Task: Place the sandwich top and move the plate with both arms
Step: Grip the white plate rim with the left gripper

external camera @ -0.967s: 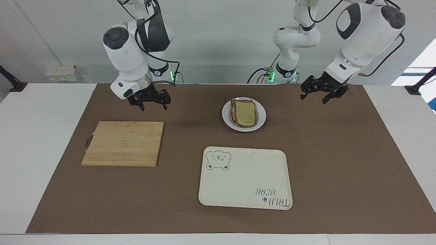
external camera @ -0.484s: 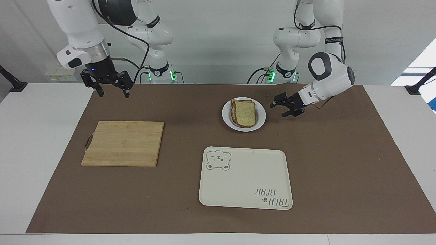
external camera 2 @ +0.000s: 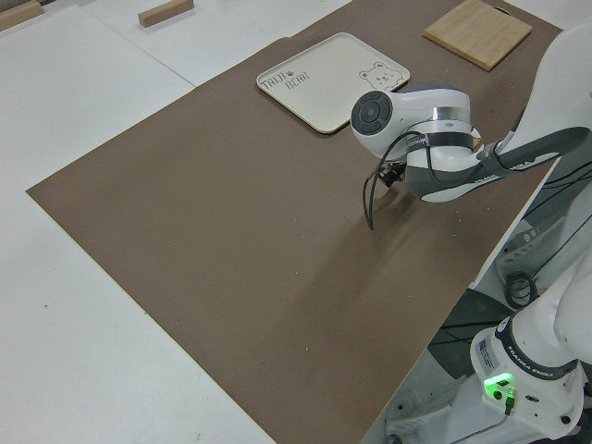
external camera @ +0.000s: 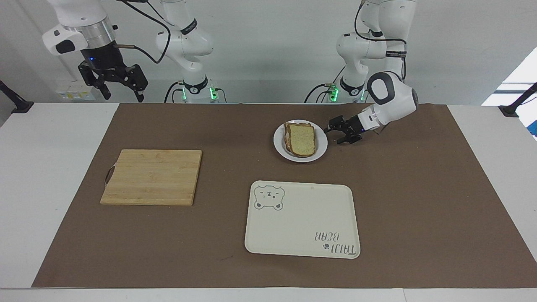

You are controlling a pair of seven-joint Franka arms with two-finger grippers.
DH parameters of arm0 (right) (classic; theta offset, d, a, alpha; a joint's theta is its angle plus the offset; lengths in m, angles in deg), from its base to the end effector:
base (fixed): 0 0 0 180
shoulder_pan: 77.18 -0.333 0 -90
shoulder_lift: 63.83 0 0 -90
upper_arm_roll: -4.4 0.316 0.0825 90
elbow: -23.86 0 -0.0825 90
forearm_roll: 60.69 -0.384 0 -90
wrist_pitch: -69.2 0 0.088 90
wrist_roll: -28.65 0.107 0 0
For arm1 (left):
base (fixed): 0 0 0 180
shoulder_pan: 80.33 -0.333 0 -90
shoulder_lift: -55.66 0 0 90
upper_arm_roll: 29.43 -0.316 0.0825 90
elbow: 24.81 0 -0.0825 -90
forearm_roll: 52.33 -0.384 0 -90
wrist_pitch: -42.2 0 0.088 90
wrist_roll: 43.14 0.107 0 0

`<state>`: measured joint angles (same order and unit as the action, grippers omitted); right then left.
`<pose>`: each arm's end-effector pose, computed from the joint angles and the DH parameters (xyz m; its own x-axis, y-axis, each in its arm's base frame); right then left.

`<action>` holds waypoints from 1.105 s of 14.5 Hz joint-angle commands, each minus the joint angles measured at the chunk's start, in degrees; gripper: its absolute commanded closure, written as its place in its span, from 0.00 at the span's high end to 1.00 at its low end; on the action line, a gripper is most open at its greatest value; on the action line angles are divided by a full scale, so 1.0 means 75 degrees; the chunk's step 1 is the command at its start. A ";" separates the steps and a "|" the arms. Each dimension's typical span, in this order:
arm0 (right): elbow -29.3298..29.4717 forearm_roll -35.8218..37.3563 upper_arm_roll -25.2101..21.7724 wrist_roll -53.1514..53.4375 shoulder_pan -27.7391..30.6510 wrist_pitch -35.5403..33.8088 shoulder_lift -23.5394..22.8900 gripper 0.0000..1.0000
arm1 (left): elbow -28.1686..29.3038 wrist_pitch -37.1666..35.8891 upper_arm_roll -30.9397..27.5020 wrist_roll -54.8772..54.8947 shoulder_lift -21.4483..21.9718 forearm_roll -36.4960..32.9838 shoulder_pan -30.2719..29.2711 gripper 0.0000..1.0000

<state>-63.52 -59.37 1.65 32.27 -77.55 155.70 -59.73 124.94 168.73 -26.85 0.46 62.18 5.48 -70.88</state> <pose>0.5247 -0.0255 0.6790 0.9927 -0.1059 0.0572 -0.1070 -0.9941 0.0159 0.3933 -0.1125 0.2795 0.9773 -0.2107 0.0206 -0.1689 -0.7172 0.6761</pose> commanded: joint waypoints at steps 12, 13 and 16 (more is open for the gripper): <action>-0.0256 0.0023 0.0086 -0.0646 0.0049 -0.0377 0.0296 1.00 | 0.0343 0.0696 -0.0063 0.0081 -0.0154 0.1515 0.0956 0.00; -0.0267 0.0023 0.0075 -0.0682 0.0049 -0.0377 0.0296 1.00 | 0.0203 0.0440 -0.0075 0.0081 -0.0201 0.1515 0.0757 0.00; -0.0151 0.0361 0.0110 -0.0705 -0.0033 -0.0400 0.0167 1.00 | -0.0195 -0.0182 -0.0086 0.0069 -0.0400 0.1515 0.0323 0.00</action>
<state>-63.75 -59.03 2.02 28.72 -77.70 152.83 -59.11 126.01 170.19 -27.27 0.40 61.13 16.38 -65.81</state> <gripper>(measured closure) 0.000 0.907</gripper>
